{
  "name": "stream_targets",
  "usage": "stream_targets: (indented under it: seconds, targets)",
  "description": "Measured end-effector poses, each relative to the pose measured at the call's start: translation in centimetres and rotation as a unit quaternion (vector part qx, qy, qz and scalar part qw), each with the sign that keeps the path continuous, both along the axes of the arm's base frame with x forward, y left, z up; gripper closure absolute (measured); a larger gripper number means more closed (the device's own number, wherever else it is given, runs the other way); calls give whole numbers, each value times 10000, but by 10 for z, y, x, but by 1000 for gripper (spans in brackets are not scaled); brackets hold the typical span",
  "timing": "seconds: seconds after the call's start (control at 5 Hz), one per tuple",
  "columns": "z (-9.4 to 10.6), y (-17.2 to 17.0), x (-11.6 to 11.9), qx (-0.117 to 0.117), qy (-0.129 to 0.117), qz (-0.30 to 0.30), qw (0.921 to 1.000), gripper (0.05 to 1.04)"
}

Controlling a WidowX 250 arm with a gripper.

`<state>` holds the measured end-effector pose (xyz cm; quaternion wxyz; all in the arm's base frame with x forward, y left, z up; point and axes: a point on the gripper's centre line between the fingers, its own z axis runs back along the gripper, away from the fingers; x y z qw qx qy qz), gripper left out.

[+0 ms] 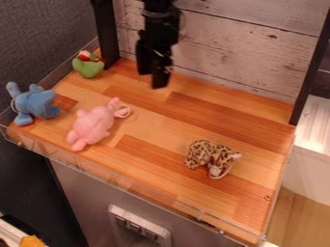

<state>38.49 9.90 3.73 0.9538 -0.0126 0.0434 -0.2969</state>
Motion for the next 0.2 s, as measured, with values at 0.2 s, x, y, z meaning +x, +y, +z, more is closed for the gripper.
stream_targets:
  seconds: [0.2]
  targets:
    - [-4, 46, 4, -16, -44, 174, 9998, 85]
